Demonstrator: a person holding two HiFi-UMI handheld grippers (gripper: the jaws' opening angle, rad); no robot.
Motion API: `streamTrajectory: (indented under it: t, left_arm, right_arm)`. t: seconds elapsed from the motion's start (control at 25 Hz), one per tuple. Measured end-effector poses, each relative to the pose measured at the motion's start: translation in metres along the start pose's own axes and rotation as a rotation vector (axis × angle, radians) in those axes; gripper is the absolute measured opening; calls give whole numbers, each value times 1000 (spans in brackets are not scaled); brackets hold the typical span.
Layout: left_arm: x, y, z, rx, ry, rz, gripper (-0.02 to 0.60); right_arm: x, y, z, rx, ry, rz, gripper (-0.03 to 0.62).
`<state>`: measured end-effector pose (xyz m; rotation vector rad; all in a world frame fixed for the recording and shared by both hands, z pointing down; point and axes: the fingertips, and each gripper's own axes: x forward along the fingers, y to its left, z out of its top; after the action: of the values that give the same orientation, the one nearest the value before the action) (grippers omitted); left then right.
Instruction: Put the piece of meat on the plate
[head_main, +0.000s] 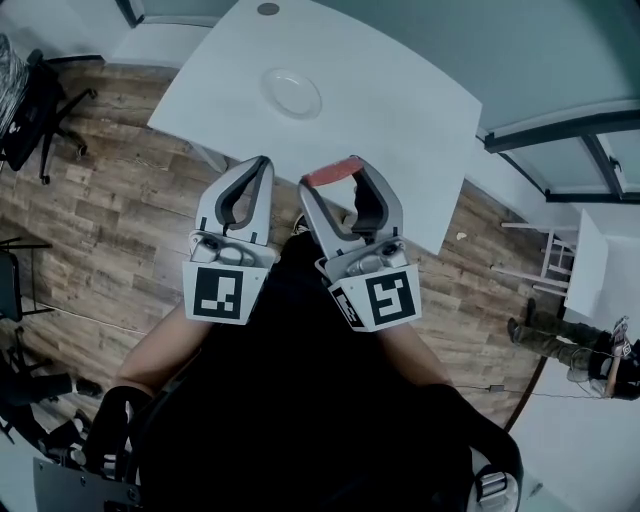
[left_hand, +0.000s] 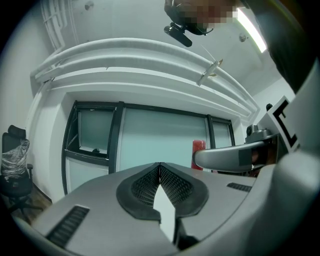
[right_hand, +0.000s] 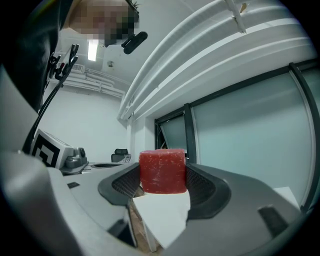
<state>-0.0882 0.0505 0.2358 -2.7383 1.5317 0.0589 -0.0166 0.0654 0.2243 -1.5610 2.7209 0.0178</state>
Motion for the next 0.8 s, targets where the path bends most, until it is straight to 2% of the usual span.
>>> streamTrajectory:
  t: [0.48, 0.8]
  left_arm:
    - [57, 39, -10, 21, 45, 101, 5]
    - [119, 52, -28, 47, 91, 107, 5]
  right_arm:
    - [58, -51, -20, 15, 36, 44, 282]
    - [103, -95, -45, 23, 82, 74, 282]
